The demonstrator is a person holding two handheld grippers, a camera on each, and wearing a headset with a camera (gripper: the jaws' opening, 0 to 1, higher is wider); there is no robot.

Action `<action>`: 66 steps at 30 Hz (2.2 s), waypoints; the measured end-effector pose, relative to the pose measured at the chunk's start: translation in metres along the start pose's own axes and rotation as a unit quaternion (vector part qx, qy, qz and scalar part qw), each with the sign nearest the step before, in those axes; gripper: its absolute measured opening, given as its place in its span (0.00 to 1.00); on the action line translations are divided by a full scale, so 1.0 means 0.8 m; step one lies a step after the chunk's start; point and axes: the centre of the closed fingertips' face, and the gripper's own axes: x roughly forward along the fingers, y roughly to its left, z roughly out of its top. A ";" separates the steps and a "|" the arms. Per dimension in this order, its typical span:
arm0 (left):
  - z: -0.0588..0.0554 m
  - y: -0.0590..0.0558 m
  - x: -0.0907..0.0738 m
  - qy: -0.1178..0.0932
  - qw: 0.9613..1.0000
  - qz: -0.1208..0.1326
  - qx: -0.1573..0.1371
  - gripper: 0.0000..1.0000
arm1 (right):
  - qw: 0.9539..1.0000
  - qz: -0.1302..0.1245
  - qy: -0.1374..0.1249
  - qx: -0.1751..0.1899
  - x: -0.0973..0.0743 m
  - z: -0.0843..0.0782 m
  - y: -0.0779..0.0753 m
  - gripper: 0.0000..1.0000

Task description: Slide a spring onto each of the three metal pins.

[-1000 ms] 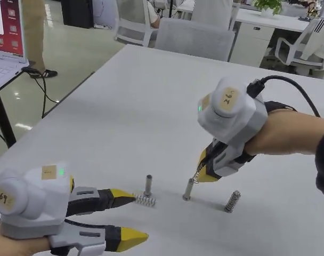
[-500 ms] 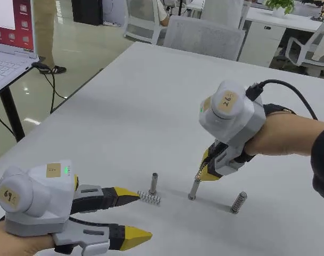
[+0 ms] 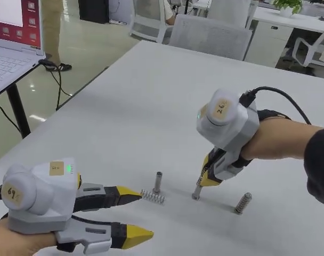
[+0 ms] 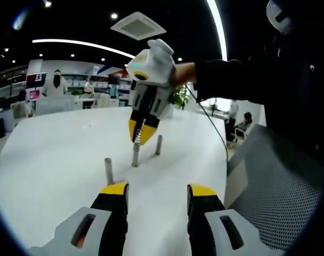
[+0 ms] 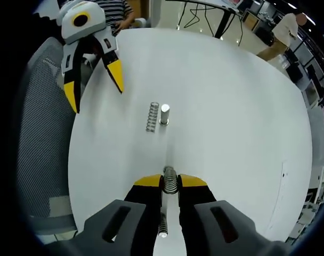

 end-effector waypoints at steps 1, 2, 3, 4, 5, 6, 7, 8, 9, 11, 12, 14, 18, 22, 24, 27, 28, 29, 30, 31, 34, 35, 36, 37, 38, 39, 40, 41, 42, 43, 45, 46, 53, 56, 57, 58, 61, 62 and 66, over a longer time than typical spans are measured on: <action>0.000 0.000 0.000 0.000 1.000 0.000 0.000 0.38 | 1.000 0.001 0.002 0.000 0.002 -0.001 0.000 0.08; -0.001 0.000 0.000 0.000 1.000 0.001 0.000 0.38 | 1.000 0.002 0.004 0.000 0.004 -0.001 0.000 0.08; -0.001 0.000 0.000 0.000 1.000 0.001 0.000 0.38 | 1.000 0.004 0.006 0.001 0.007 -0.002 0.000 0.08; -0.002 0.000 0.000 0.000 1.000 0.001 0.000 0.38 | 1.000 0.005 0.008 0.002 0.009 -0.002 0.000 0.08; -0.002 0.001 -0.001 0.000 1.000 0.001 0.000 0.38 | 1.000 0.007 0.010 0.002 0.011 -0.003 0.001 0.08; -0.002 0.001 -0.001 0.000 1.000 0.002 0.000 0.38 | 1.000 0.009 0.013 0.000 0.014 -0.004 0.002 0.08; -0.002 0.001 -0.001 0.000 1.000 0.002 0.000 0.38 | 1.000 0.011 0.016 0.000 0.016 -0.004 0.004 0.08; -0.001 0.001 -0.001 -0.001 1.000 0.003 0.000 0.38 | 1.000 0.012 0.016 0.000 0.017 -0.004 0.004 0.08; -0.001 0.001 -0.002 -0.002 1.000 0.003 -0.001 0.38 | 1.000 0.013 0.017 0.001 0.019 -0.004 0.004 0.08; -0.002 0.002 -0.002 -0.001 1.000 0.004 -0.001 0.37 | 1.000 0.016 0.018 0.002 0.024 -0.005 0.006 0.08; -0.002 0.002 -0.002 -0.001 1.000 0.004 -0.001 0.37 | 1.000 0.017 0.019 0.003 0.026 -0.005 0.007 0.08; -0.002 0.002 -0.003 -0.002 1.000 0.004 -0.001 0.37 | 1.000 0.018 0.020 0.004 0.030 -0.005 0.007 0.08; -0.001 0.003 -0.004 -0.002 1.000 0.005 -0.002 0.37 | 1.000 0.018 0.023 0.005 0.038 -0.006 0.009 0.08; -0.001 0.004 -0.004 -0.002 1.000 0.006 -0.002 0.37 | 0.999 0.019 0.027 0.007 0.044 -0.008 0.010 0.08; -0.001 0.004 -0.004 -0.002 1.000 0.006 -0.002 0.37 | 0.999 0.018 0.029 0.007 0.046 -0.009 0.010 0.08; -0.001 0.004 -0.003 -0.001 1.000 0.006 -0.002 0.37 | 0.999 0.019 0.032 0.010 0.048 -0.011 0.010 0.09; -0.001 0.004 -0.003 -0.001 1.000 0.005 -0.001 0.37 | 0.999 0.020 0.031 0.011 0.049 -0.011 0.010 0.09; -0.001 0.004 -0.003 -0.001 1.000 0.005 -0.001 0.37 | 0.999 0.020 0.031 0.012 0.049 -0.011 0.010 0.09; -0.001 0.004 -0.003 -0.001 1.000 0.005 -0.002 0.37 | 0.999 0.020 0.033 0.011 0.050 -0.012 0.010 0.09; 0.000 0.004 -0.003 -0.001 1.000 0.005 -0.001 0.37 | 0.999 0.019 0.034 0.011 0.051 -0.013 0.011 0.09; 0.001 0.004 -0.004 -0.003 1.000 0.006 -0.002 0.37 | 0.999 0.021 0.034 0.014 0.054 -0.015 0.012 0.10; 0.000 0.004 -0.004 -0.002 1.000 0.007 -0.002 0.37 | 0.999 0.021 0.033 0.014 0.054 -0.015 0.012 0.11; 0.000 0.004 -0.004 -0.002 1.000 0.006 -0.002 0.37 | 0.999 0.020 0.032 0.015 0.055 -0.015 0.012 0.11; 0.000 0.003 -0.004 -0.001 1.000 0.006 -0.002 0.37 | 0.999 0.020 0.032 0.015 0.054 -0.015 0.013 0.12; 0.000 0.003 -0.004 -0.001 1.000 0.006 -0.002 0.37 | 0.999 0.020 0.031 0.016 0.054 -0.016 0.014 0.12; -0.001 0.003 -0.004 -0.001 1.000 0.006 -0.002 0.37 | 0.999 0.020 0.030 0.017 0.054 -0.016 0.013 0.12; -0.001 0.003 -0.004 -0.001 1.000 0.006 -0.002 0.37 | 0.999 0.019 0.030 0.018 0.053 -0.017 0.013 0.13; -0.001 0.003 -0.004 -0.001 1.000 0.005 -0.002 0.37 | 0.999 0.018 0.029 0.019 0.053 -0.017 0.013 0.14; -0.001 0.003 -0.004 -0.001 1.000 0.005 -0.002 0.37 | 0.999 0.016 0.027 0.021 0.052 -0.018 0.012 0.15; 0.000 0.002 -0.004 -0.001 1.000 0.005 -0.002 0.37 | 0.999 0.015 0.026 0.023 0.051 -0.018 0.011 0.16; 0.000 0.002 -0.003 -0.001 1.000 0.004 -0.002 0.37 | 0.999 0.012 0.016 0.030 0.046 -0.016 0.009 0.17; 0.000 0.002 -0.003 -0.002 1.000 0.004 -0.002 0.37 | 0.999 0.011 0.012 0.032 0.045 -0.014 0.009 0.18; 0.000 0.002 -0.002 -0.001 1.000 0.002 -0.001 0.37 | 0.999 -0.001 -0.002 0.033 0.035 -0.004 0.004 0.20; 0.000 0.003 -0.002 0.000 1.000 0.003 -0.001 0.37 | 1.000 -0.004 -0.004 0.030 0.033 -0.001 0.004 0.20; 0.000 0.003 -0.002 0.000 1.000 0.003 -0.001 0.37 | 1.000 -0.004 -0.005 0.029 0.032 0.001 0.004 0.20; 0.000 0.003 -0.002 -0.001 1.000 0.003 0.000 0.37 | 1.000 -0.005 -0.008 0.029 0.031 0.003 0.004 0.20; 0.000 0.004 -0.003 -0.001 1.000 0.004 0.000 0.37 | 0.999 -0.005 -0.014 0.029 0.029 0.009 0.006 0.21; 0.000 0.004 -0.003 -0.001 1.000 0.005 0.000 0.37 | 0.999 -0.005 -0.016 0.029 0.029 0.012 0.006 0.21; -0.001 0.005 -0.004 0.001 1.000 0.006 0.000 0.37 | 0.999 -0.001 -0.024 0.025 0.028 0.024 0.012 0.21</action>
